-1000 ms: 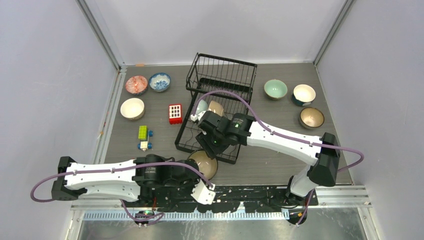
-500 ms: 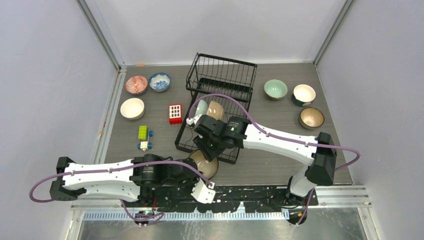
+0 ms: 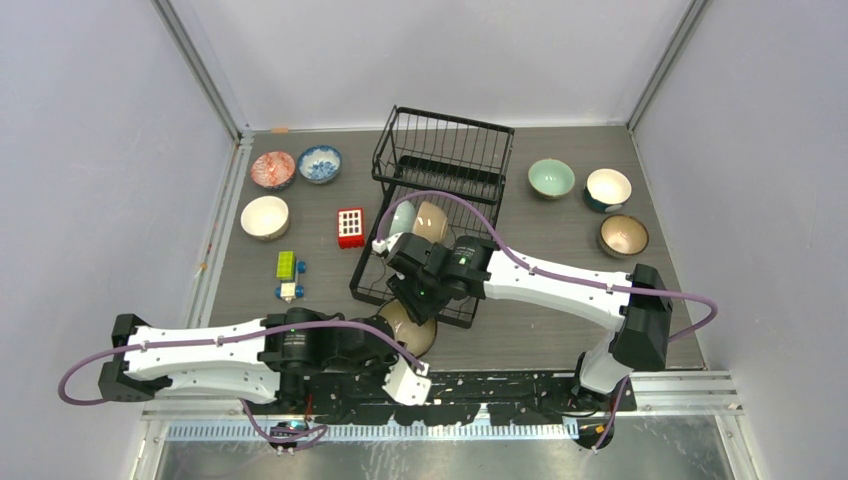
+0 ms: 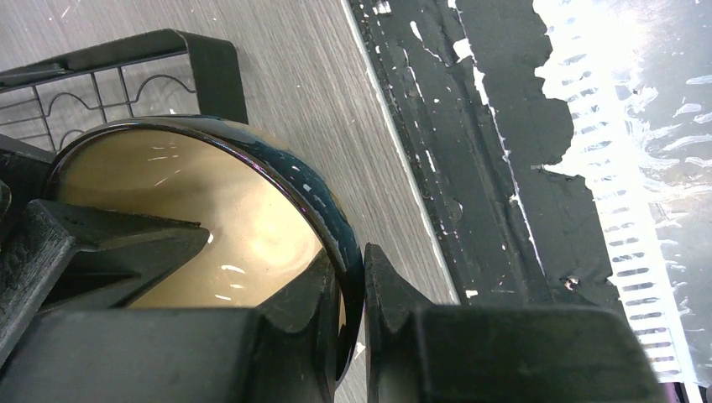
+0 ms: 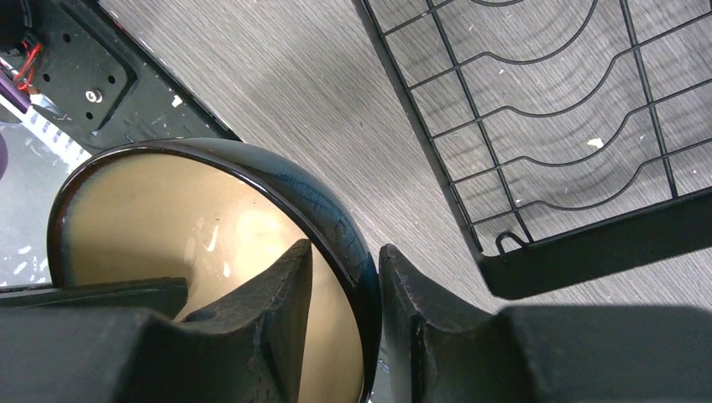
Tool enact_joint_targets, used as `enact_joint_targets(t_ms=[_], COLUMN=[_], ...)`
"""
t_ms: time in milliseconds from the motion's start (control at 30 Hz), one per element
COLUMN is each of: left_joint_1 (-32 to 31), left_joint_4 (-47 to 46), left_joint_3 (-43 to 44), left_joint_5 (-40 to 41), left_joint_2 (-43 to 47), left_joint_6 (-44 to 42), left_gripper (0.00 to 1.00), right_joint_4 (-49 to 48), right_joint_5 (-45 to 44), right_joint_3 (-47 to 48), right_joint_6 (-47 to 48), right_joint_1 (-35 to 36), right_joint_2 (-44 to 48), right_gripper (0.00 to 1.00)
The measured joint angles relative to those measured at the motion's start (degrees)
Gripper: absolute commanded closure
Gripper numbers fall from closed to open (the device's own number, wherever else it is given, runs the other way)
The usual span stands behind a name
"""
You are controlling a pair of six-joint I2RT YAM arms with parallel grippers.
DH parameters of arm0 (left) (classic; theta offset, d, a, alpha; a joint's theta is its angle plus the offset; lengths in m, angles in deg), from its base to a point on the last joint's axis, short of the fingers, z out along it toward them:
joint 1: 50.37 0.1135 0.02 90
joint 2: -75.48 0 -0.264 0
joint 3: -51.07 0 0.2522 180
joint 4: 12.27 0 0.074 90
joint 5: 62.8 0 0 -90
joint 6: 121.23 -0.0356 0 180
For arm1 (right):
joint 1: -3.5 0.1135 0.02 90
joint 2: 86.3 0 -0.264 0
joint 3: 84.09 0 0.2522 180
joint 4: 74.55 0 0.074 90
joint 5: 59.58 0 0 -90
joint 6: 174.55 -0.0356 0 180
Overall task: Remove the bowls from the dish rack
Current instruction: Place the bowl at the center of the board.
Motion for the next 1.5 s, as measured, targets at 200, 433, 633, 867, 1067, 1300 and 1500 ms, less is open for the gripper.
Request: enact_joint_targets(t_ms=[200,433,633,867,1067,1300,1500], left_joint_1=[0.0,-0.11,-0.11,-0.11,-0.11,-0.11,-0.11], left_joint_4=[0.04,0.42,-0.11,-0.44,-0.46,-0.44,-0.46], left_joint_3=[0.0,-0.07,-0.79,-0.9,-0.9,-0.9,-0.9], left_joint_5=[0.11,-0.07,-0.04,0.48,0.44,0.22,0.24], left_joint_2=[0.13,0.17,0.55,0.55,0.24,-0.52,-0.52], left_joint_6=[0.37,1.36,1.36,1.81,1.81,2.14,2.67], left_gripper=[1.0,1.0,1.0,1.0,1.0,1.0,1.0], right_joint_4=[-0.26,-0.24,-0.33,-0.68,-0.7,-0.81,-0.9], right_joint_5=[0.07,-0.11,-0.04,-0.81,-2.16,-3.82,-3.93], right_joint_3=[-0.17,-0.98,-1.14,-1.14,-1.14,-1.25,-1.86], right_joint_6=[-0.02,0.35,0.13,-1.29,-1.36,-1.44,-1.46], right_joint_1=[-0.02,-0.02,0.0,0.11,0.15,0.15,0.15], right_joint_2=[0.0,0.0,0.0,0.11,0.98,2.64,2.82], right_gripper=[0.72,0.89,0.54,0.44,0.42,0.54,0.58])
